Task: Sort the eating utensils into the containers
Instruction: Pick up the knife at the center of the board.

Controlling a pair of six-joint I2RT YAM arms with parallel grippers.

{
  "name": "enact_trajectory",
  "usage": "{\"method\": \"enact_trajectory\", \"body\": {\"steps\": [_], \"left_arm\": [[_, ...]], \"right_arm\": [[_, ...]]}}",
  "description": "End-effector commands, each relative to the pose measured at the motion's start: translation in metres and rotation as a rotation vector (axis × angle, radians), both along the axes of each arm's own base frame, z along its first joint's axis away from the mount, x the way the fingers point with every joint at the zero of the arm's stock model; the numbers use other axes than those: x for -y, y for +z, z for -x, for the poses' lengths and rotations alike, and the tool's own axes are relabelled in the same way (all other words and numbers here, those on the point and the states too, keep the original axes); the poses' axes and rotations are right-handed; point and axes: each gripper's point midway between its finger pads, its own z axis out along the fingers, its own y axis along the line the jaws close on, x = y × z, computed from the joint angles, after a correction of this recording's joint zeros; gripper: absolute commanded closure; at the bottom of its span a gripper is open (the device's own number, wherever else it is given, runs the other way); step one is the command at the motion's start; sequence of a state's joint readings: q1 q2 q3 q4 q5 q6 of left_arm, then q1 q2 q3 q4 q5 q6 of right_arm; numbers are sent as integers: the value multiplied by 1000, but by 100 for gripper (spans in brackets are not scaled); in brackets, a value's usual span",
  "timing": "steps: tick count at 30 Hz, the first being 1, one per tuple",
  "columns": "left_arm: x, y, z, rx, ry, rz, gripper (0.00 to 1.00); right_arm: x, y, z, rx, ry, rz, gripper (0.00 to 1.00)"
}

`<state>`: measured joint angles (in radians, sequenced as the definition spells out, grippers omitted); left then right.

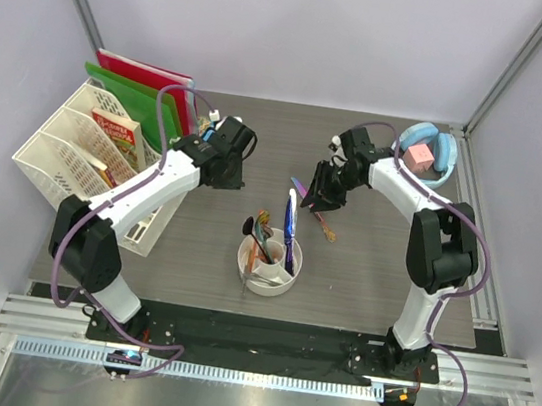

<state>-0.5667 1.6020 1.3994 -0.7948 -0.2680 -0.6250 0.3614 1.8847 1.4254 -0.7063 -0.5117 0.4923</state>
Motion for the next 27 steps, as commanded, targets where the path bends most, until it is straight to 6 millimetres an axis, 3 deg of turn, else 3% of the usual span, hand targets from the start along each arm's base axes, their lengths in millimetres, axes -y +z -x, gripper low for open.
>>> {"method": "enact_trajectory", "body": {"steps": [1,5,11,16,27], "left_arm": [[-13,15,2,33,33,-18,78],[-16,20,1,45,26,-39,78],[-19,24,2,56,13,-55,78],[-24,15,11,32,1,-67,78],[-32,-4,24,-35,20,-78,79]], "right_arm": [[43,-3,3,94,102,289,60],[74,-31,10,83,146,463,59],[88,-56,4,111,147,552,59],[80,-62,-9,142,165,557,59],[55,-50,-37,202,197,547,59]]}}
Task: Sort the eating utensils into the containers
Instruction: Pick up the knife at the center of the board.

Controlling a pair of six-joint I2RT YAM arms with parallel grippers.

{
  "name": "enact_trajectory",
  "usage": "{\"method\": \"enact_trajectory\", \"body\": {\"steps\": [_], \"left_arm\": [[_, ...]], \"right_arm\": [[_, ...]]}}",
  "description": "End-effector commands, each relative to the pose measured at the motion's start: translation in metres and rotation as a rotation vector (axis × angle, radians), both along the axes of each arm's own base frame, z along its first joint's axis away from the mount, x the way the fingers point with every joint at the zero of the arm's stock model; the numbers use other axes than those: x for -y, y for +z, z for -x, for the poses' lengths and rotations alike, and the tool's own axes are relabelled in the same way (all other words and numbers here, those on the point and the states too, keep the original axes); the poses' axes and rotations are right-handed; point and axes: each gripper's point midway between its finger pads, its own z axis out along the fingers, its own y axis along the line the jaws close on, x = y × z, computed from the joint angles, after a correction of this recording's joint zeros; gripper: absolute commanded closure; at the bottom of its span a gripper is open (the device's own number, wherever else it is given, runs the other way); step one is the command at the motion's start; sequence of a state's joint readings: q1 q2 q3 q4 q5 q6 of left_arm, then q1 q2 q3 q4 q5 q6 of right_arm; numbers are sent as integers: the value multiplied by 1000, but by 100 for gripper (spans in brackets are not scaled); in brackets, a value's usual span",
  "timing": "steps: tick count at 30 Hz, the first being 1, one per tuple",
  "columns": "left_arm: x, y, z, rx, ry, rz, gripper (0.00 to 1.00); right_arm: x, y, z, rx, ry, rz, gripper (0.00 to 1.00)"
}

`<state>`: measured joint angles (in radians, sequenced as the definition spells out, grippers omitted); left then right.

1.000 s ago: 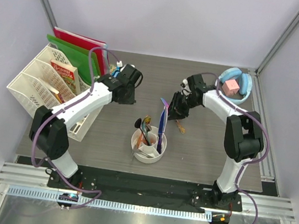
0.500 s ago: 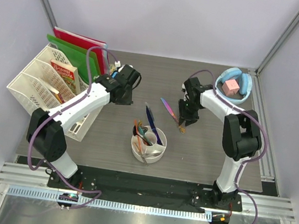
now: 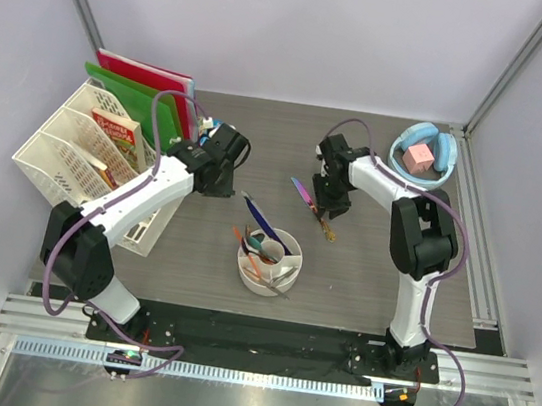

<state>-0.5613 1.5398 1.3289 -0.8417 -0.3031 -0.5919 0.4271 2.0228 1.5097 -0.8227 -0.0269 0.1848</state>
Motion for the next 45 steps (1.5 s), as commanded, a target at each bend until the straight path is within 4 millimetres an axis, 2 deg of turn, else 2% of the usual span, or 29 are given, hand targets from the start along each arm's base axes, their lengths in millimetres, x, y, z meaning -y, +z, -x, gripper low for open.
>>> {"method": "enact_trajectory", "body": {"steps": [1,5,12,15,21,26,28,31,33,36,37,39,40,41,45], "left_arm": [[-9,0,4,-13,25,-9,79],[-8,-5,7,-23,24,0,79],[-12,-10,12,-60,40,9,79],[-18,-9,25,-107,56,14,79],[-16,-12,80,-277,20,90,84],[-13,22,120,-246,-14,252,79],[-11,41,134,-207,-42,322,78],[-2,58,148,-178,-79,417,73],[10,58,158,-197,-124,466,74],[24,38,178,-296,-167,483,74],[28,24,186,-343,-172,472,74],[44,18,188,-352,-179,504,73],[49,5,198,-382,-193,498,73],[60,3,197,-389,-217,530,74],[69,-9,195,-396,-217,511,75]], "right_arm": [[-7,15,-20,65,21,1,59],[-7,7,-21,49,33,11,59],[-20,-6,-22,22,52,-13,59],[-22,-8,-25,26,46,-14,59],[-25,-14,-24,11,53,-25,59],[-26,-26,-15,-30,56,-29,59],[-26,-27,-13,-29,58,-28,59],[-24,-35,-8,-42,55,-23,58],[-22,-41,-4,-61,55,-15,59],[-22,-46,1,-79,49,-18,59],[-22,-48,2,-84,45,-20,59],[-22,-49,4,-90,46,-22,59],[-22,-50,4,-89,45,-21,59],[-22,-50,4,-91,45,-20,59],[-22,-52,7,-105,43,-27,59]]}}
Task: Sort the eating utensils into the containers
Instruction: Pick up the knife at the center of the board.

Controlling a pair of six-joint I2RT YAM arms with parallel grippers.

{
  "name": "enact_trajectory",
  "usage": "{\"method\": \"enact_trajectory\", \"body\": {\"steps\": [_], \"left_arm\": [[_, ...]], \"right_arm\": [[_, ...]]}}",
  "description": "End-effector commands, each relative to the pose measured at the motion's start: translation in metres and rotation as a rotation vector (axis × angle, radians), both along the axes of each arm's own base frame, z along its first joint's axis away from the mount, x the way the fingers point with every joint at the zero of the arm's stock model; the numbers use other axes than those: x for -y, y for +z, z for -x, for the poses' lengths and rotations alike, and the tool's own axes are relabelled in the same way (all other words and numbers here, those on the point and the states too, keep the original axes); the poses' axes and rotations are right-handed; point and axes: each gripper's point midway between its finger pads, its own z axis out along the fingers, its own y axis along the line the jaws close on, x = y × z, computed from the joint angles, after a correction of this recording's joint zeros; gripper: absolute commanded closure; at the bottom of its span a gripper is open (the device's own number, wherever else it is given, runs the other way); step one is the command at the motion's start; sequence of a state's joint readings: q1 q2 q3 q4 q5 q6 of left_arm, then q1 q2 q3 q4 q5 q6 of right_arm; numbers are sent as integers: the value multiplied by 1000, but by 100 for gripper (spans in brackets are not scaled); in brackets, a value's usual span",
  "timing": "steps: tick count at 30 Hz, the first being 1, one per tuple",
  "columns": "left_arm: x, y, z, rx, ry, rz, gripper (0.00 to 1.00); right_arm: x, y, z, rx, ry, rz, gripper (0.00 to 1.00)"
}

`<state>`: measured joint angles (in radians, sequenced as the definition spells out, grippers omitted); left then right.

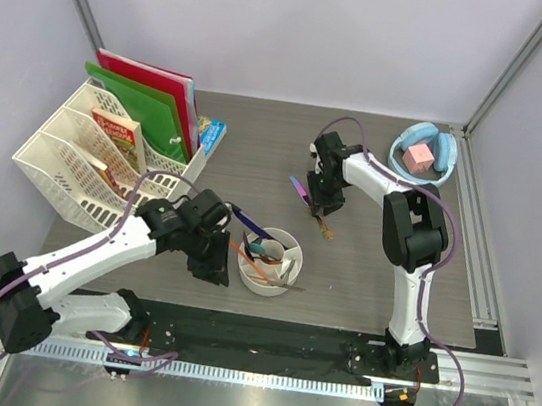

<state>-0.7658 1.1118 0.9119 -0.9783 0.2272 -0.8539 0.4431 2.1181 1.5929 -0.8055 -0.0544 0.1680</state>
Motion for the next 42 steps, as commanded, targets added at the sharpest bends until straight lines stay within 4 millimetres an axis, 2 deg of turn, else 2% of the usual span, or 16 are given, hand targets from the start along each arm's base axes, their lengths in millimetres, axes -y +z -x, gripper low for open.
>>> {"method": "enact_trajectory", "body": {"steps": [1,7,20,26,30,35,42], "left_arm": [[33,12,-16,48,24,126,75],[38,3,-38,105,68,90,77],[40,-21,-63,126,58,-40,78],[39,-18,-79,179,50,-86,77],[37,-23,-81,173,16,-138,78],[33,-27,-94,202,-19,-202,78],[35,-30,-98,197,-48,-212,79]], "right_arm": [[-4,-38,24,-102,6,-5,59],[-4,-39,28,-120,-3,-20,59],[-5,-41,34,-145,-22,-66,59],[-6,-39,35,-145,-24,-71,59],[-6,-37,34,-142,-26,-75,59],[-4,-39,40,-153,-27,-71,59],[-1,-41,44,-159,-25,-66,59]]}}
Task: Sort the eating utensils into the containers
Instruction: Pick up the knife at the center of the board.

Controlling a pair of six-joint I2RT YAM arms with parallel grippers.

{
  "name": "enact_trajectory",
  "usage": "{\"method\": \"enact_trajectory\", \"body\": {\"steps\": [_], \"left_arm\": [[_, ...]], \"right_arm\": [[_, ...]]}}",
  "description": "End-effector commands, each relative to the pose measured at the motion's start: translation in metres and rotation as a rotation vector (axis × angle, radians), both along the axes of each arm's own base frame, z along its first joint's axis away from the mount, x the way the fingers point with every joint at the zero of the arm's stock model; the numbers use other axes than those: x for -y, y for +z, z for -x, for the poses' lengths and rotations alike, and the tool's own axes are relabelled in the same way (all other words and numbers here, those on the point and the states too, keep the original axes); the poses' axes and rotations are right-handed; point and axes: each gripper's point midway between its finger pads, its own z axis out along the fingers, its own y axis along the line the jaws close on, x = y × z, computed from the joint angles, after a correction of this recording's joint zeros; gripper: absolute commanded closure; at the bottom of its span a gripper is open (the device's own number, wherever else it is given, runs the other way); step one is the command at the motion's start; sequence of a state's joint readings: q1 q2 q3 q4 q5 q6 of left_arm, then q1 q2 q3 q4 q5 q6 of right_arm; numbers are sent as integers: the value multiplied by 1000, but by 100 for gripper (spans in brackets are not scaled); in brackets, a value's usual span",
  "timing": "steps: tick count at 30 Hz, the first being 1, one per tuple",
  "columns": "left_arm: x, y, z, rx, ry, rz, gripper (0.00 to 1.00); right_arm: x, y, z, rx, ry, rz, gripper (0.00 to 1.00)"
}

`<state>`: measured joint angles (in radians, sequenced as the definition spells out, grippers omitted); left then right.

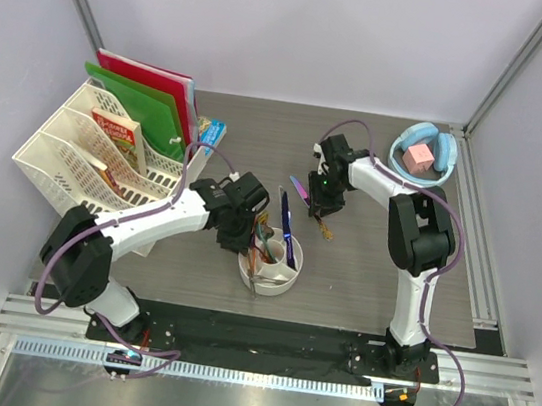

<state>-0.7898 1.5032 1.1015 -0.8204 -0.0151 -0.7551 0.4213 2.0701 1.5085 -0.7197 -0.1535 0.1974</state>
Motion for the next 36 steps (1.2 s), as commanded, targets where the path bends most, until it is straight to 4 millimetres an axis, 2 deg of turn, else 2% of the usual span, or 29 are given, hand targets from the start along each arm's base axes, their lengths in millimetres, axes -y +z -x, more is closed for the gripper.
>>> {"method": "enact_trajectory", "body": {"steps": [1,6,10,12,13,18,24,27,30,36], "left_arm": [[2,8,-10,32,-25,-6,79],[0,6,-8,20,-41,-20,79],[-5,5,-7,14,-49,-36,79],[-6,5,-6,12,-53,-39,80],[-7,6,-5,11,-52,-40,79],[-12,7,-3,13,-47,-40,79],[-15,7,-1,10,-49,-37,79],[-16,10,-2,14,-50,-35,80],[-18,12,-2,16,-45,-34,80],[-22,14,-1,18,-41,-31,79]], "right_arm": [[7,-42,38,-156,6,47,59],[14,-43,33,-130,-3,95,58],[22,-59,37,-154,5,160,59],[28,-64,39,-166,5,209,62],[29,-67,41,-174,2,222,68],[47,-76,44,-179,2,332,73],[51,-84,50,-193,19,383,70],[50,-89,54,-215,23,401,73],[49,-93,57,-249,28,408,99],[50,-93,60,-264,7,414,99]]}}
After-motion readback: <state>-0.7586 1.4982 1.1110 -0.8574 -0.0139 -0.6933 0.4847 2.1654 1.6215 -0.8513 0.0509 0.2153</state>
